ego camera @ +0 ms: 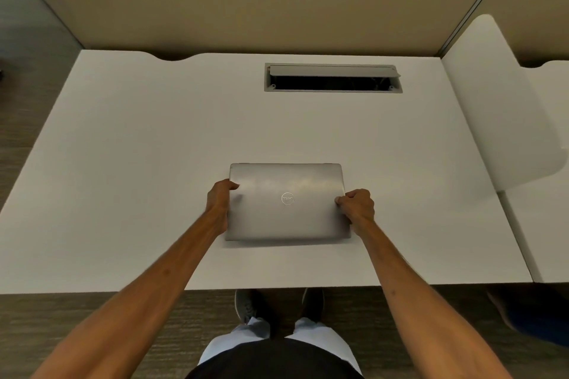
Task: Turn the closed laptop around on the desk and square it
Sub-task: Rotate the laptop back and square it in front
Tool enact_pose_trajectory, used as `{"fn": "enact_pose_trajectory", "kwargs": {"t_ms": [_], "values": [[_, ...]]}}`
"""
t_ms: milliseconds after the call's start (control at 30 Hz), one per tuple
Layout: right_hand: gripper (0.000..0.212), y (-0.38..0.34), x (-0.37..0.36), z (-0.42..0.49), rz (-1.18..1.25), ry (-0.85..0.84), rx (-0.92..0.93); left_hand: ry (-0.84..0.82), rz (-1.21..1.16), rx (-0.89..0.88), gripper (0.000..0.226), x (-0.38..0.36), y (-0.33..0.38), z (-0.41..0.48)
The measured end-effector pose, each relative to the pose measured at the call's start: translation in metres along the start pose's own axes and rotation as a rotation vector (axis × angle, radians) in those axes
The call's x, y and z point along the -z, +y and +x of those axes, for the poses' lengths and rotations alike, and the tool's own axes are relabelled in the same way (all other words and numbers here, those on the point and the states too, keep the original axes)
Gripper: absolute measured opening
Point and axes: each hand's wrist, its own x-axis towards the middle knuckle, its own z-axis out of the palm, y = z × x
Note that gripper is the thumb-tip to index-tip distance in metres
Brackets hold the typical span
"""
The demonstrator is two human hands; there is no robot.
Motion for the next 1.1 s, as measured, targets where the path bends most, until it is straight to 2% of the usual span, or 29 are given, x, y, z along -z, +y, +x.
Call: {"fn": "enact_pose_trajectory", "kwargs": {"t_ms": [67,200,300,500,633,767,1100], "values": [[0.037,0.002,0.0,0.0,-0.01,0.014,-0.001,0.005,-0.001,0.011,0.048,0.002,-0.004,0.002],[0.02,0.006,0.001,0.0,-0.003,0.0,0.003,0.003,-0.015,0.023,0.053,0.004,-0.011,0.004],[0.041,0.013,-0.001,0.002,-0.042,-0.011,0.015,0.0,-0.007,0.027,0.059,0.006,-0.017,0.005],[0.042,0.022,-0.001,-0.001,-0.067,-0.004,0.034,0.001,-0.008,0.027,0.063,0.007,-0.027,0.01],[0.037,0.024,0.0,-0.001,-0.074,-0.012,0.037,0.012,0.011,0.011,0.06,0.008,-0.029,0.013],[0.026,0.026,0.0,-0.002,-0.077,-0.011,0.05,0.009,0.026,-0.002,0.046,0.005,-0.029,0.011],[0.027,0.03,-0.005,-0.002,-0.141,0.019,0.08,0.009,0.063,0.006,0.058,0.005,-0.034,0.014]]}}
